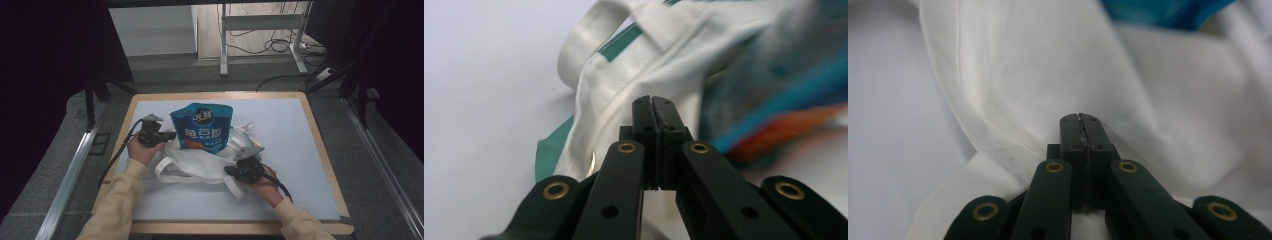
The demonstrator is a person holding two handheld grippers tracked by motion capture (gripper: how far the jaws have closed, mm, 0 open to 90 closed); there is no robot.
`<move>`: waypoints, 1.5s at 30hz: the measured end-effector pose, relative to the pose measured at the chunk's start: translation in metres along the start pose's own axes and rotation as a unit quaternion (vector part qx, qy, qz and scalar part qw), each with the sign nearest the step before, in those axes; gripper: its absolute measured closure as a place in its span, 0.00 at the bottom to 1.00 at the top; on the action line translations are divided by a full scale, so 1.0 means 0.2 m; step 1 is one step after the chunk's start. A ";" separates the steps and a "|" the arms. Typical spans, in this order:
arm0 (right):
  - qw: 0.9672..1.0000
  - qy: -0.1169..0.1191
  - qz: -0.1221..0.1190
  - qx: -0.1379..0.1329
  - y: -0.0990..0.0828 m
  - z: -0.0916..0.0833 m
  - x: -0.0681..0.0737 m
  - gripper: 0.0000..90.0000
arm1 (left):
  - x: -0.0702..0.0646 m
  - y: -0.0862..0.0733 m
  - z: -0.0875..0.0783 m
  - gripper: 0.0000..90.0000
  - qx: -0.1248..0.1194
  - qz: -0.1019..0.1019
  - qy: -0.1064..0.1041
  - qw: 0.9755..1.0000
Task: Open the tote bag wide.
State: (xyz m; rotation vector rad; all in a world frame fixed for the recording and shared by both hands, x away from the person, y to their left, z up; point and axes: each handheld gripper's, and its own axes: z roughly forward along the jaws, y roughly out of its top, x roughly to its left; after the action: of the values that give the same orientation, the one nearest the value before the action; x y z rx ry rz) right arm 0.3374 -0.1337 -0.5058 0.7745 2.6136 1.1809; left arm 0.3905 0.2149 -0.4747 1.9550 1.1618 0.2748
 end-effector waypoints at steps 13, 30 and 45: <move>0.996 -0.065 0.058 -0.026 0.21 -0.18 -0.26 0.99 | -0.09 -0.09 0.03 1.00 0.044 0.015 -0.027 0.999; 0.990 -0.106 0.088 0.009 0.24 -0.04 -0.46 0.99 | -0.13 -0.19 0.03 1.00 0.066 0.021 -0.046 0.997; 0.984 -0.129 0.116 0.030 0.22 0.04 -0.55 0.99 | -0.16 -0.26 0.04 1.00 0.078 0.032 -0.054 0.995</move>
State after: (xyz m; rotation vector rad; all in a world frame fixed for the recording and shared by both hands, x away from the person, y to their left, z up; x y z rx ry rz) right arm 0.4502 -0.1613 -0.4846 1.1843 2.4043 0.9803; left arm 0.3448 0.1965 -0.5119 2.1183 1.0795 0.1125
